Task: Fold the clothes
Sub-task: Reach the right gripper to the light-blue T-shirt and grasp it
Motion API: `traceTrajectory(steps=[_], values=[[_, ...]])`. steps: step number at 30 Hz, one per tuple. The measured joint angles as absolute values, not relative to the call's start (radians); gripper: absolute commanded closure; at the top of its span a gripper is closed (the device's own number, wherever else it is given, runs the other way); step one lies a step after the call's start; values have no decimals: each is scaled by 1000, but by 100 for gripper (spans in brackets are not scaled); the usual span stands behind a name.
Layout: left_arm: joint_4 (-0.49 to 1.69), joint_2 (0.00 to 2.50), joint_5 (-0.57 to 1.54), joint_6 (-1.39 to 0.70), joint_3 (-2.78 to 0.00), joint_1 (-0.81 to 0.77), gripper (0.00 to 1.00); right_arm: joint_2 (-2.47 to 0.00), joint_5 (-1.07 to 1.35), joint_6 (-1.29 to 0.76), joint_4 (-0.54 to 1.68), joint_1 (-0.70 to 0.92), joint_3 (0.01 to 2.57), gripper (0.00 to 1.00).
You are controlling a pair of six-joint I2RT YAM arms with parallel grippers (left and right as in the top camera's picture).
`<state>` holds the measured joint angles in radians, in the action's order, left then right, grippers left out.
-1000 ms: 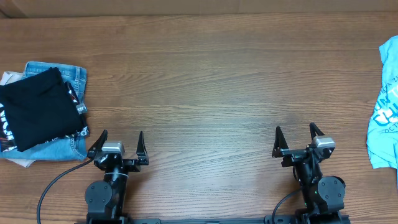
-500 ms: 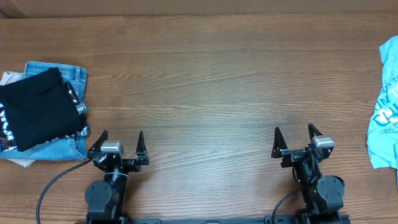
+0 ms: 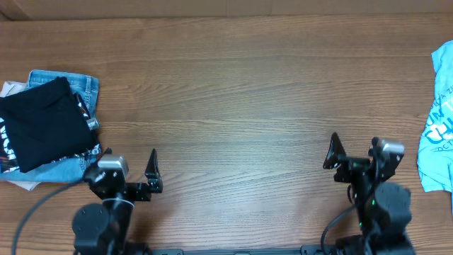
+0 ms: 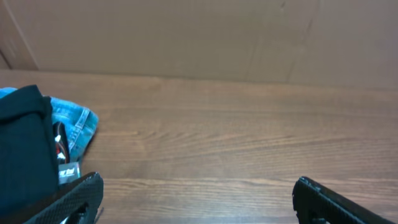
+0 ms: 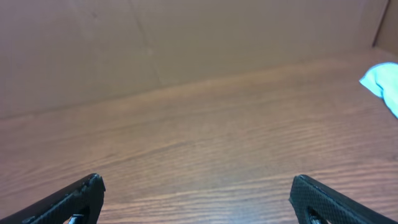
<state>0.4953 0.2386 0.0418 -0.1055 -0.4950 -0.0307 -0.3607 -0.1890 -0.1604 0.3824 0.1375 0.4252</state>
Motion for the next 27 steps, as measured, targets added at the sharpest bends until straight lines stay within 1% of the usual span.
traceTrajectory(steps=[11, 17, 19, 21, 27], values=[[765, 683, 42, -105, -907, -31, 0, -935, -199, -176, 540, 130, 825, 0], [808, 826, 42, -105, -996, -31, 0, -1095, -228, -147, 541, 110, 949, 0], [817, 847, 42, -105, -997, -31, 0, -1120, -253, -165, 542, 63, 958, 0], [824, 855, 42, -105, -997, -31, 0, -1149, -263, -194, 551, -26, 962, 0], [828, 855, 42, -105, -997, -31, 0, -1308, -293, -258, 561, -402, 965, 0]])
